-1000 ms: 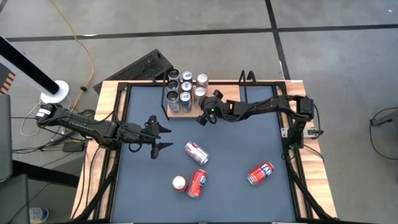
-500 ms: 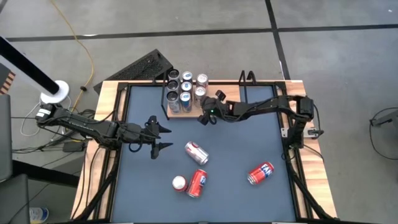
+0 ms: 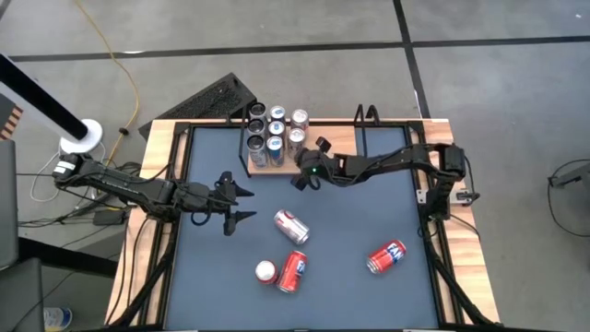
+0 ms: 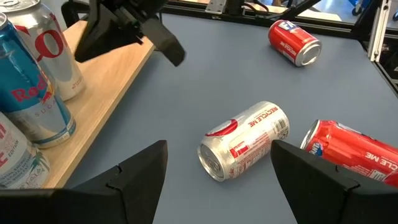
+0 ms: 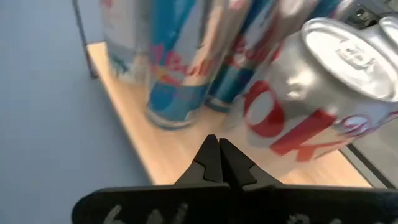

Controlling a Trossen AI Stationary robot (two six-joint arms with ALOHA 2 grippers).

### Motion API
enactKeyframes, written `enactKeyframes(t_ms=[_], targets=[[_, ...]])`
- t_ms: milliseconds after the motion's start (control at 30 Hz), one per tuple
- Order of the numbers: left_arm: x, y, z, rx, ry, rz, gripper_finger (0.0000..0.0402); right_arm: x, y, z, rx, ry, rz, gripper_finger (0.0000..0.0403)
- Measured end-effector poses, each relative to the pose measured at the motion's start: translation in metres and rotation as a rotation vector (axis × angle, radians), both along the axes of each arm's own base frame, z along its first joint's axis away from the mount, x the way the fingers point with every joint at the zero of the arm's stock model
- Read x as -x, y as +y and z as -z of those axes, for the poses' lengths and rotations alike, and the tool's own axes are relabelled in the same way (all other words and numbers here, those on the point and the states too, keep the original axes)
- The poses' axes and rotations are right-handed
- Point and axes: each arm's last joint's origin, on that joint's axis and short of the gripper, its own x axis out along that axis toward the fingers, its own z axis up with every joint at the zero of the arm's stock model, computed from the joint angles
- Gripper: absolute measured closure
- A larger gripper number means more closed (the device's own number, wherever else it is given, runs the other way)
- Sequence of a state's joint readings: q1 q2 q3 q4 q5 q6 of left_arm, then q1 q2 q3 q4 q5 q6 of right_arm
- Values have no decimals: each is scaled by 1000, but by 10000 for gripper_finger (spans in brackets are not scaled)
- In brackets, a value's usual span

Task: Place canned beverage on shelf
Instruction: Put the right silver soda can aligned with the other silver soda can on the shelf

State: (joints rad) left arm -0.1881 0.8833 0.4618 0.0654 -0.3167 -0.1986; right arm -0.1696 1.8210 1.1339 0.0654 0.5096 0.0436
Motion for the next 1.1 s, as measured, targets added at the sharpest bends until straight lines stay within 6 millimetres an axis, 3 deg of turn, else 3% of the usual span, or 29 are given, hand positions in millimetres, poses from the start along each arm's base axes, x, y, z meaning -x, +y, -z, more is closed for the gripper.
enactKeyframes(t_ms=[267, 1100], targets=[[0, 0, 0, -1, 0, -2, 127, 0, -15, -3, -17, -44, -23, 403], [0, 0, 0, 5, -1, -3, 127, 4, -21, -1, 2, -13, 43, 403]])
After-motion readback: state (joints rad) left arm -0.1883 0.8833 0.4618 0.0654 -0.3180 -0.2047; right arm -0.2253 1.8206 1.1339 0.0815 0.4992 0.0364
